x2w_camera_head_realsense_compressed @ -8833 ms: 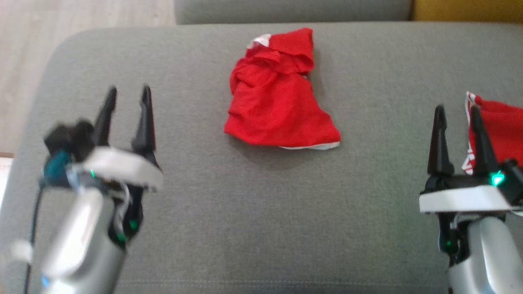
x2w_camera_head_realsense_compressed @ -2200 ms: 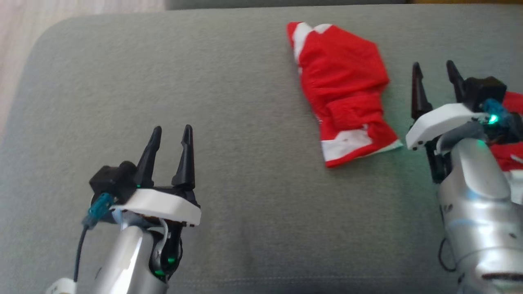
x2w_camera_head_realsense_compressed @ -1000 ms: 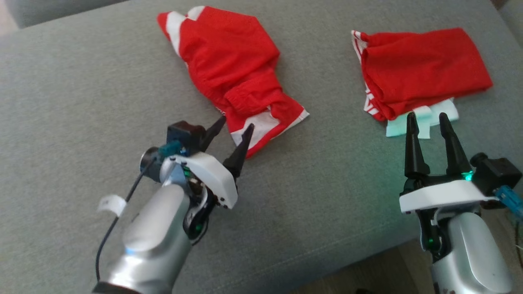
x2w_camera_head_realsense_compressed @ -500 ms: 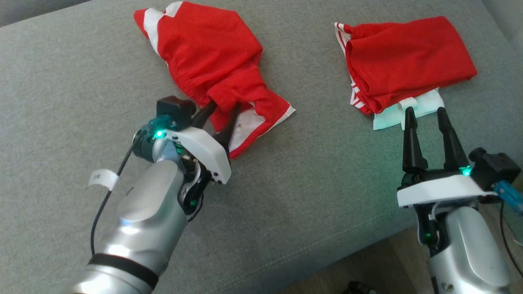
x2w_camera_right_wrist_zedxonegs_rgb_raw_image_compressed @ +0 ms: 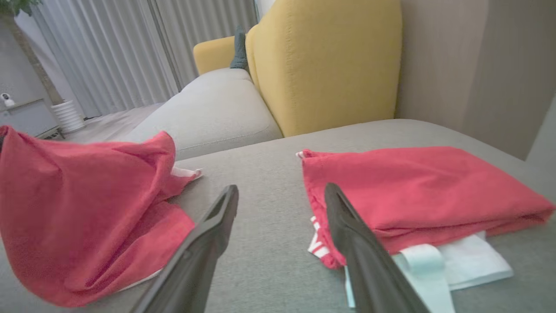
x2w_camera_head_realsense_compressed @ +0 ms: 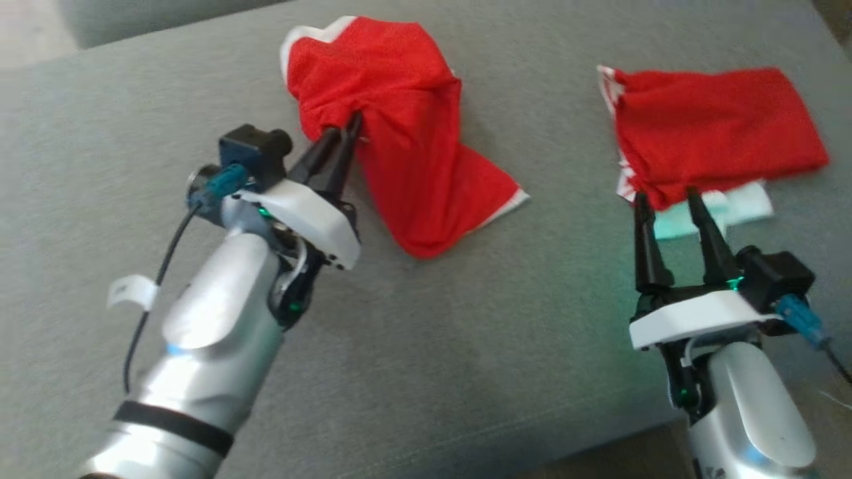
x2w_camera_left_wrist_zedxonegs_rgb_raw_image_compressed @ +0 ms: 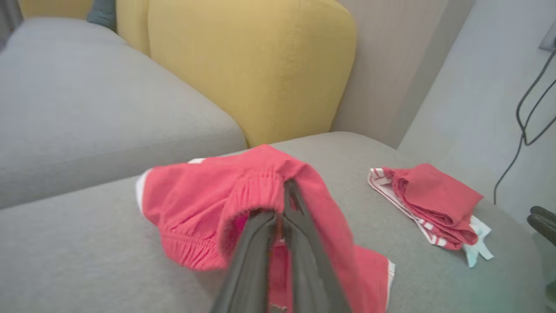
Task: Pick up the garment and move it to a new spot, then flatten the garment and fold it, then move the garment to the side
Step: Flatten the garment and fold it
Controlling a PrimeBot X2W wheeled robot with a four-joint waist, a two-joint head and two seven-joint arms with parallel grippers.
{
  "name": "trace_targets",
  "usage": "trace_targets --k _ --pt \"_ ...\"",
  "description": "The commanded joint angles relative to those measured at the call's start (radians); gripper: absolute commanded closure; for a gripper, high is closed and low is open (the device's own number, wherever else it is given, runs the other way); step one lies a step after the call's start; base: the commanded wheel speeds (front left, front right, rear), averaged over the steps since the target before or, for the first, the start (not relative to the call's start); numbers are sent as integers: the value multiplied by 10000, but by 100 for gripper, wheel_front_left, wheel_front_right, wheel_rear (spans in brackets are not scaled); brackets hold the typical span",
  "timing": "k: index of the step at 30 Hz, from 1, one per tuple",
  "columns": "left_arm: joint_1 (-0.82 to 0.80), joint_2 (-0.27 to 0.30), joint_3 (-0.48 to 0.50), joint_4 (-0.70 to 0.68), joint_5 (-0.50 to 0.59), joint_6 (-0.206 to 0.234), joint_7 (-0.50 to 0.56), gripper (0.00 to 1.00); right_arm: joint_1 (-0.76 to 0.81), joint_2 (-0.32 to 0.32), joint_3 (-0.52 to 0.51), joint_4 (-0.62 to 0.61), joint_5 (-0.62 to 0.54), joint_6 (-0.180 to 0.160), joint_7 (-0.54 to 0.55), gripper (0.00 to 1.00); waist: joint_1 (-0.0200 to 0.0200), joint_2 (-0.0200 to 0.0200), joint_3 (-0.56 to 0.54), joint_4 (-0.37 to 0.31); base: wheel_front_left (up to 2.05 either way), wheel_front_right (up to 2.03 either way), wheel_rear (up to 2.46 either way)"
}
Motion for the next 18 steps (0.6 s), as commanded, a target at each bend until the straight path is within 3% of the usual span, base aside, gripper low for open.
trace_targets --k 1,12,18 --pt "-147 554 388 -632 302 114 -125 100 -103 -32 350 -192 -148 -7 109 0 0 0 -403 683 0 0 0" --pt "1005 2282 48 -1401 1318 611 185 100 -126 -32 756 340 -299 -7 471 0 0 0 -900 2046 0 0 0" --pt "1632 2823 -109 -1608 1564 1042 766 100 -171 -32 865 535 -285 -7 572 0 0 0 -911 2504 0 0 0"
